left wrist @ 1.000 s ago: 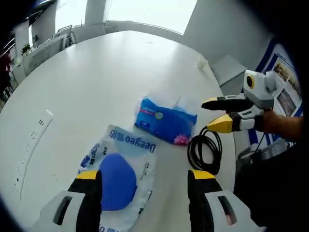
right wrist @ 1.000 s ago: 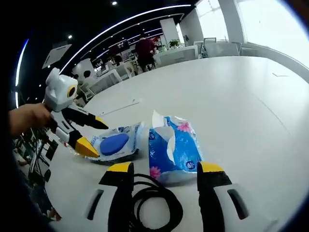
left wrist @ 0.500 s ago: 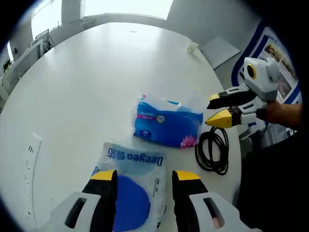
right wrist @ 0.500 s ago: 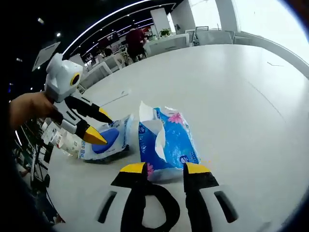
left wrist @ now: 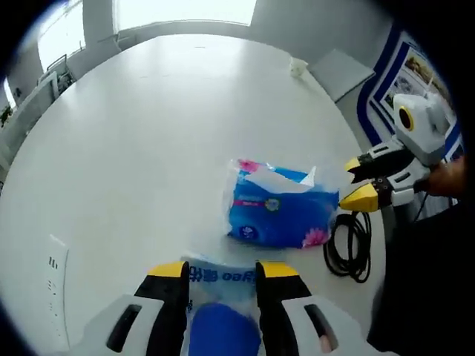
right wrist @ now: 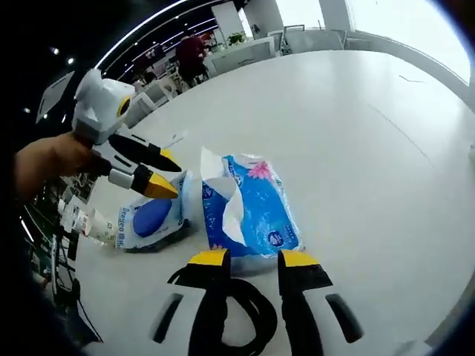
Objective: Arrange the tabletop items into an orderly group along one side of the table until the central work area is clear of visible clutter.
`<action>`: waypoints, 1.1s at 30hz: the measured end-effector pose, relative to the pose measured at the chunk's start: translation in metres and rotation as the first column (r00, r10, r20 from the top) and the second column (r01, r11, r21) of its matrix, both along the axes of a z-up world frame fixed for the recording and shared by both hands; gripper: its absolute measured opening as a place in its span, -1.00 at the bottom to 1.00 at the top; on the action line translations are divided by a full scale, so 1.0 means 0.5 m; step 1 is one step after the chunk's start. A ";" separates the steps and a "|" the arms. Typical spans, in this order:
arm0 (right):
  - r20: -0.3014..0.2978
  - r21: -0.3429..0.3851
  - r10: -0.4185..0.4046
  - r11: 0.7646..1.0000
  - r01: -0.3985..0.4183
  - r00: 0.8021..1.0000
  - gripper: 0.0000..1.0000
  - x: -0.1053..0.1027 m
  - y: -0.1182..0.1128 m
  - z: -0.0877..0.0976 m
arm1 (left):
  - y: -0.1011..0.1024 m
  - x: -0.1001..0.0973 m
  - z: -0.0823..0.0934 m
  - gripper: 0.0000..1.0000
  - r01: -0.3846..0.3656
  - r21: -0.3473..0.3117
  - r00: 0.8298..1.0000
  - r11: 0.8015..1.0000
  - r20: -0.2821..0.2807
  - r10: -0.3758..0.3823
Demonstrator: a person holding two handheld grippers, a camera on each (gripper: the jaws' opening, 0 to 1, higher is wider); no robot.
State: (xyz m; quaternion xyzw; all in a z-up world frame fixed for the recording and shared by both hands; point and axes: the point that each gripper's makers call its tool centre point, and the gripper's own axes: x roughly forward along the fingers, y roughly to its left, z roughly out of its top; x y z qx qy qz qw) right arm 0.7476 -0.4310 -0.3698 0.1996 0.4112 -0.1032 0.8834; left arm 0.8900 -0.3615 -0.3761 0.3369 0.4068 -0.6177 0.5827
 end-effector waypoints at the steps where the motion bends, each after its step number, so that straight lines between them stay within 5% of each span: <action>1: -0.003 0.000 -0.003 1.000 0.003 1.000 -0.59 -0.001 0.000 -0.001 | -0.005 0.001 0.000 -0.31 0.006 -0.007 1.000 1.000 -0.001 -0.006; 17: -0.086 0.121 -0.063 0.990 0.073 0.994 -0.48 0.013 0.021 -0.038 | -0.086 -0.014 -0.042 -0.37 0.179 -0.017 0.983 0.984 -0.027 -0.180; 23: -0.092 0.163 -0.092 0.981 0.106 0.991 -0.65 0.024 0.028 -0.043 | -0.098 -0.023 -0.059 -0.60 0.201 -0.021 0.978 0.979 -0.050 -0.202; 33: -0.091 0.190 -0.105 0.974 0.120 0.990 -1.00 0.030 0.041 -0.043 | -0.097 -0.013 -0.052 -0.93 0.220 -0.030 0.975 0.975 0.000 -0.220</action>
